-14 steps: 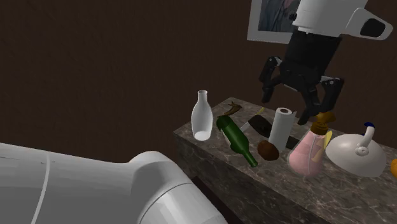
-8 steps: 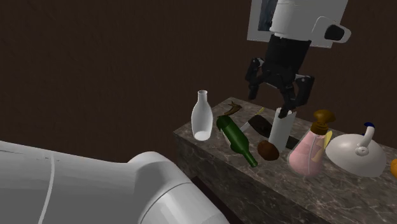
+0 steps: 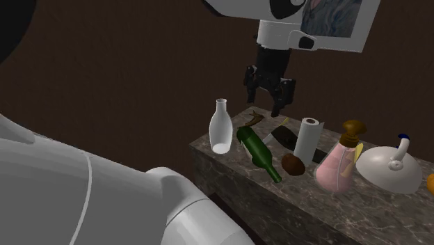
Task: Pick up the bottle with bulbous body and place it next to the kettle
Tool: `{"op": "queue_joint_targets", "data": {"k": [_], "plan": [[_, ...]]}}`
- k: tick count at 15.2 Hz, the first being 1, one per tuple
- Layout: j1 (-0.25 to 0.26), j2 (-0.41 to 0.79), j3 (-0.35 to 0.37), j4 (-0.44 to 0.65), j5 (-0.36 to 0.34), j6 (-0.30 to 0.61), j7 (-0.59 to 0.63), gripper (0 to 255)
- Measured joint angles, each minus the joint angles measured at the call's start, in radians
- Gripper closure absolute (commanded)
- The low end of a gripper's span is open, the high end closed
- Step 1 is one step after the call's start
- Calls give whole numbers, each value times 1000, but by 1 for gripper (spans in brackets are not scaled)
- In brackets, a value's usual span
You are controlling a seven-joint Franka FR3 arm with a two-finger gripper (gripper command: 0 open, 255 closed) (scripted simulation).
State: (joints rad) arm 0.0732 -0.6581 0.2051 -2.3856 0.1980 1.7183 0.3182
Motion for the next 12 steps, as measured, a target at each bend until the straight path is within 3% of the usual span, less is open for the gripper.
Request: {"op": "queue_joint_targets", "data": {"k": [6,12], "plan": [[26,132,138,74,23,97,133,0],[30,307,274,166,-16,205,275,0]]}}
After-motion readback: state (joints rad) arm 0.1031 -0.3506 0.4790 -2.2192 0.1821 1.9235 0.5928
